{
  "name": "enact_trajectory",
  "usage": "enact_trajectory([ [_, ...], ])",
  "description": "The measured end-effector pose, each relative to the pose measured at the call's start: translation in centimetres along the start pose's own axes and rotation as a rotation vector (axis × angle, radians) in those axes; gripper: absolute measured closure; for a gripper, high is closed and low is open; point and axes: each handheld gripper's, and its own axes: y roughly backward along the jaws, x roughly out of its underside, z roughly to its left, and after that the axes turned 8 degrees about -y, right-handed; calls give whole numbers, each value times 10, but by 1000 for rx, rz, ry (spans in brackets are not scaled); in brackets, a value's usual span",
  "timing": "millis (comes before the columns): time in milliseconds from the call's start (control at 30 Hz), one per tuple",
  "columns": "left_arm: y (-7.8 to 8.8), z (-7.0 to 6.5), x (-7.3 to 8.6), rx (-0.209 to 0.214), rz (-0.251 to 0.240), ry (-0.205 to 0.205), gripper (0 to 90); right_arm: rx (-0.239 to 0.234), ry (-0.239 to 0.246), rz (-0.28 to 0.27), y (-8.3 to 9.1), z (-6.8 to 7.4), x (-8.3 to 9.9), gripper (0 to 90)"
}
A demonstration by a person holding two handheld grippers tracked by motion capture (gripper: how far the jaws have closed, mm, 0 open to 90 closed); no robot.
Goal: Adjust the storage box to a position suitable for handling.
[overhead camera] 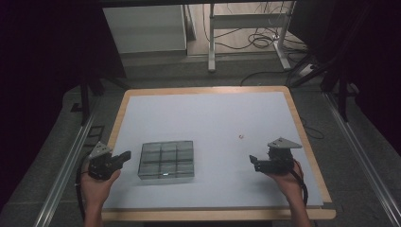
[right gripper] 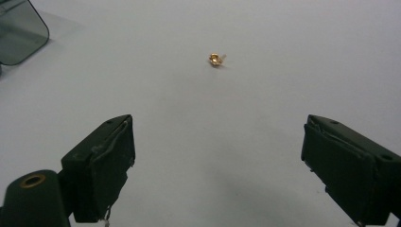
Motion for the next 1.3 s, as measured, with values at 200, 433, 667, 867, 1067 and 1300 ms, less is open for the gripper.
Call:
enact_trajectory([
  [200,-10,4,6,24,58,7,898,15,8,11,-2,-1,1,99],
  [433,-18,7,15,37,99,25,898,24,7,21,-3,-1,2,99],
  [667,-25,8,19,65,126,28,897,30,12,31,-6,0,3,99],
  [867,-29,7,21,81,143,27,898,33,15,41,-9,1,3,99],
  [1067,-34,5,23,110,155,27,898,35,17,37,-8,2,2,99],
  [1300,-38,2,23,133,157,25,898,38,11,36,-8,1,1,99],
])
